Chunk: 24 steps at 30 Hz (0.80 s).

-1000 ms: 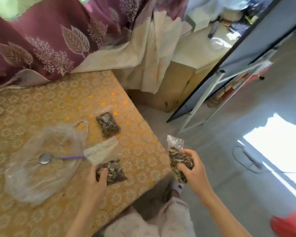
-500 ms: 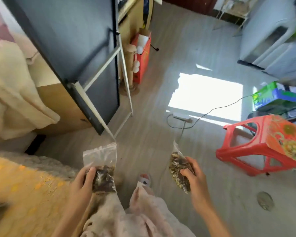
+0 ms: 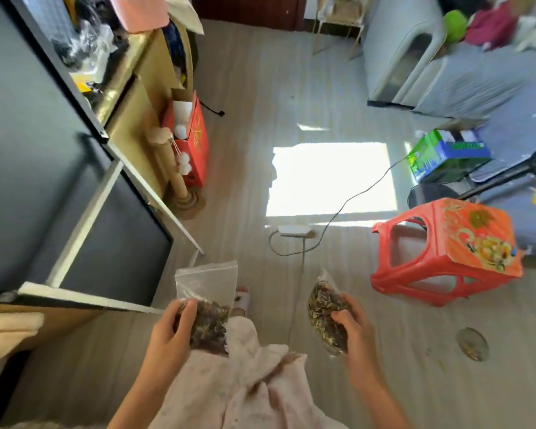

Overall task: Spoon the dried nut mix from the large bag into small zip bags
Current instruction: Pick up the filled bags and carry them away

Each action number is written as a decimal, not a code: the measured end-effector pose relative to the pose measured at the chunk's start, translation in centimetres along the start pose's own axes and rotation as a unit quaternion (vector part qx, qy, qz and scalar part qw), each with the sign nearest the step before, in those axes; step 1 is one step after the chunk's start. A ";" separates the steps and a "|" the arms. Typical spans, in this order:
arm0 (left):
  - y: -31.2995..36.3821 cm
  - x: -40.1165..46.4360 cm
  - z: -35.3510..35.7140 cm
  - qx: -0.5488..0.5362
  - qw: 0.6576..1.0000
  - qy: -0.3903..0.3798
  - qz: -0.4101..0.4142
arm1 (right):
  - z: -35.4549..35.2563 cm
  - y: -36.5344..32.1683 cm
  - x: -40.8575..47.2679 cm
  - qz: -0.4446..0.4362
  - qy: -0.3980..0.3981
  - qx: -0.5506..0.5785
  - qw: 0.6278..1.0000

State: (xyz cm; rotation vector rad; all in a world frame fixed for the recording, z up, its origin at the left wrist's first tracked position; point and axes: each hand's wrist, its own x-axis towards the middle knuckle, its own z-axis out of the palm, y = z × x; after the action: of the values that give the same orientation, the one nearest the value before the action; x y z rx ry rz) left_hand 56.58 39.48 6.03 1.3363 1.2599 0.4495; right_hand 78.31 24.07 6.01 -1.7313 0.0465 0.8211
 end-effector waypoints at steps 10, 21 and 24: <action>6.9 19.0 -0.5 0.098 0.994 -0.005 0.047 | 9.0 -9.3 14.4 -0.030 0.008 0.028 0.999; 18.4 36.9 5.0 0.104 0.990 -0.055 0.078 | 16.0 -19.2 28.1 -0.012 0.020 0.050 0.999; 20.9 41.0 7.7 0.090 0.992 -0.052 0.071 | 16.8 -21.9 32.8 -0.017 0.031 0.065 0.997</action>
State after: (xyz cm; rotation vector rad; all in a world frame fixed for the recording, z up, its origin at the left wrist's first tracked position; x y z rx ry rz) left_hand 85.37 76.21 5.68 1.5878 1.1450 0.3663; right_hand 104.12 58.23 4.98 -1.6297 0.1095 0.7239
